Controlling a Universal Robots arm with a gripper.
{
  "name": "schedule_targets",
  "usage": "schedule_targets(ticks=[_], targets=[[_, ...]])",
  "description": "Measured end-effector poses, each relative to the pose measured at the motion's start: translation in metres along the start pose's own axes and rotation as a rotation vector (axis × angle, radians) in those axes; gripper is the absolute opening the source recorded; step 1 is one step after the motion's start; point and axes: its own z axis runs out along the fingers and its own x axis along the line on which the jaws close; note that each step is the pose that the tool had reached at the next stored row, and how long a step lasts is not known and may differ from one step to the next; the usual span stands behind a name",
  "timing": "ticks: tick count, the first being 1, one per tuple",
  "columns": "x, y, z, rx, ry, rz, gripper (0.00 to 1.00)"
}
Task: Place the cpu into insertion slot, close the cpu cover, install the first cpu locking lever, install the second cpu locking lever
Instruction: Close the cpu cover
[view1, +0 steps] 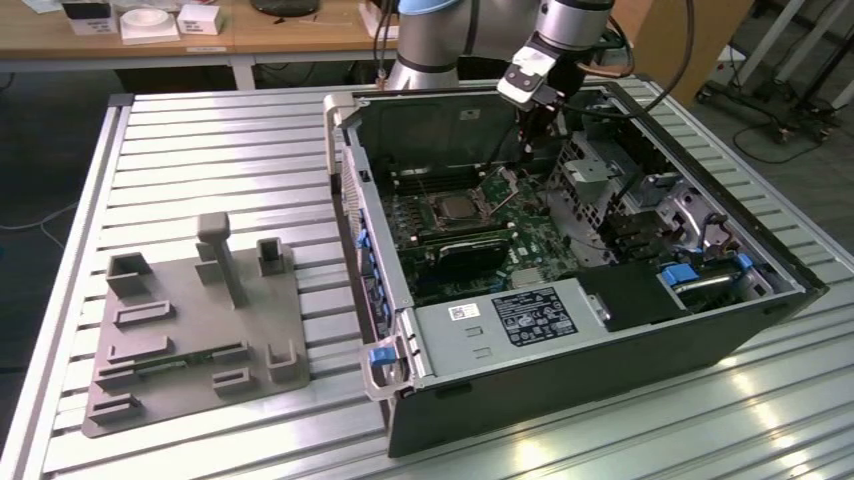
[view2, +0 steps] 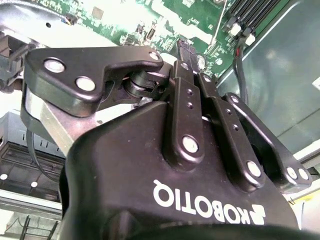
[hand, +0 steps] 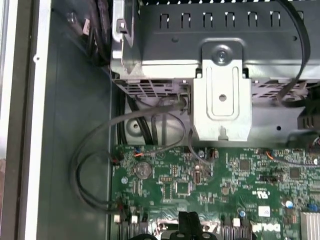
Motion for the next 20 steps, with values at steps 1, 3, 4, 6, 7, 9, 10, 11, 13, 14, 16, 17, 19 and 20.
schedule_targets(ticks=[1, 3, 4, 6, 7, 9, 10, 11, 13, 14, 16, 17, 19, 20], targets=[[0.0001, 0.0009, 0.0009, 0.0, 0.0, 0.0, 0.1], [0.0002, 0.0024, 0.0041, 0.0001, 0.0, 0.0, 0.1], [0.0003, 0.0032, 0.0059, 0.0001, -0.0001, 0.0, 0.1], [0.0004, 0.005, 0.0095, 0.0, 0.0, 0.0, 0.1], [0.0005, 0.006, 0.0113, 0.0, -0.0001, 0.0, 0.1], [0.0005, 0.0079, 0.015, 0.0, 0.0, 0.0, 0.1], [0.0005, 0.0087, 0.0169, 0.0, 0.0001, 0.0, 0.1], [0.0005, 0.0093, 0.0186, 0.0, 0.0, 0.0, 0.1], [0.0005, 0.0104, 0.0222, 0.0001, -0.0002, 0.0, 0.1], [0.0005, 0.0107, 0.024, 0.0001, -0.0002, 0.0, 0.1], [0.0006, 0.0111, 0.0277, 0.0, 0.0001, 0.0, 0.1], [0.0006, 0.0111, 0.0294, 0.0001, 0.0, 0.0, 0.1], [0.0006, 0.0111, 0.033, 0.0011, 0.0, 0.0, 0.1], [0.0006, 0.011, 0.0347, 0.0019, 0.0001, 0.0, 0.1]])
